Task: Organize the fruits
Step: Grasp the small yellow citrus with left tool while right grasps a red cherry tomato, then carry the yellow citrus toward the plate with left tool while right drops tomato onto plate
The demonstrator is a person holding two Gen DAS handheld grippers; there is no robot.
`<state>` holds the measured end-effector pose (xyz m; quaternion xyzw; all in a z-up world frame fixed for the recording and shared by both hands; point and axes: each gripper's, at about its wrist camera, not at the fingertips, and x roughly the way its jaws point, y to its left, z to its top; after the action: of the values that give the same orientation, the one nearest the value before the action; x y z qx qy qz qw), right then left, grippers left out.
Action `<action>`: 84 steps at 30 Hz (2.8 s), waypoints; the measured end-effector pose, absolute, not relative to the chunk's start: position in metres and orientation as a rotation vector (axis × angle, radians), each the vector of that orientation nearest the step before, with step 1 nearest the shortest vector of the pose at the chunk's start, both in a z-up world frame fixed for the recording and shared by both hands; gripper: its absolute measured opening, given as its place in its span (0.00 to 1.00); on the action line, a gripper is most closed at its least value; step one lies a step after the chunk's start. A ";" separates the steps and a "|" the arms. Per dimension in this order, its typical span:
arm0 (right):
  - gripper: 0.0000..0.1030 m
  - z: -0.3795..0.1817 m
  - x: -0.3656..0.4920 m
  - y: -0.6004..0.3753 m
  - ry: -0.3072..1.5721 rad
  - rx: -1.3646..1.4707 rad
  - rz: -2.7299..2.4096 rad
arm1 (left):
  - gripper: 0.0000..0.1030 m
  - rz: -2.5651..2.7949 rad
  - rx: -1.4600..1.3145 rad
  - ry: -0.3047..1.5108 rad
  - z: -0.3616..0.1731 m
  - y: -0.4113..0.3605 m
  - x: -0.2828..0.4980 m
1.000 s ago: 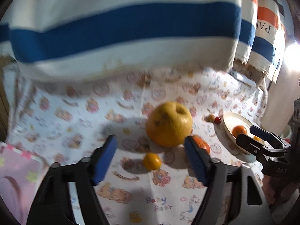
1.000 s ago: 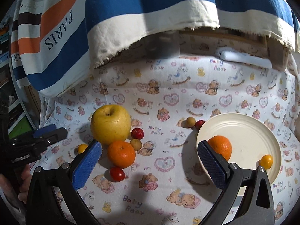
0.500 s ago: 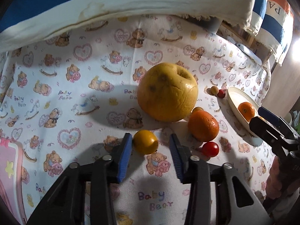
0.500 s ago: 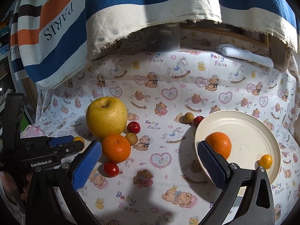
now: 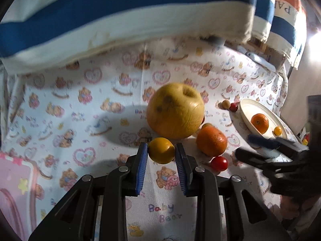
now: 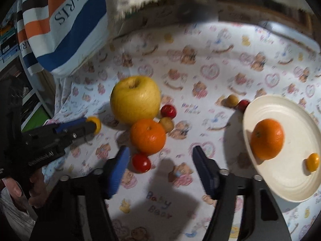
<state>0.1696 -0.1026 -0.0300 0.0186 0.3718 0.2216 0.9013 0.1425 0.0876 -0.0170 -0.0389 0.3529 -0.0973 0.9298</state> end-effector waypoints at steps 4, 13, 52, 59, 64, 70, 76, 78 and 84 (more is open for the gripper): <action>0.49 -0.039 0.172 -0.090 0.818 0.014 0.513 | 0.26 -0.186 -0.060 0.686 -0.007 0.086 0.136; 0.35 -0.048 0.174 -0.073 0.863 -0.049 0.535 | 0.26 -0.181 -0.068 0.676 -0.002 0.088 0.132; 0.26 0.036 0.084 -0.107 0.298 -0.071 0.435 | 0.26 -0.184 0.036 0.420 0.049 0.050 0.077; 0.26 0.036 0.065 -0.156 0.293 -0.049 0.354 | 0.26 -0.214 0.006 0.433 0.057 0.022 0.064; 0.26 0.025 0.066 -0.197 0.340 -0.044 0.284 | 0.26 -0.255 -0.004 0.472 0.049 -0.012 0.066; 0.26 0.004 0.084 -0.231 0.446 -0.042 0.186 | 0.26 -0.300 0.013 0.497 0.037 -0.049 0.073; 0.26 -0.014 0.103 -0.249 0.557 0.045 0.213 | 0.26 -0.304 0.031 0.541 0.017 -0.061 0.089; 0.26 -0.018 0.107 -0.250 0.589 0.046 0.224 | 0.26 -0.300 0.026 0.565 0.011 -0.061 0.095; 0.26 -0.028 0.119 -0.247 0.676 0.026 0.201 | 0.26 -0.301 0.036 0.599 0.000 -0.060 0.102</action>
<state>0.1190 -0.2475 -0.0285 0.0126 0.3311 0.0986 0.9383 0.1019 -0.0596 -0.0001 0.0175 0.2937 -0.1476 0.9443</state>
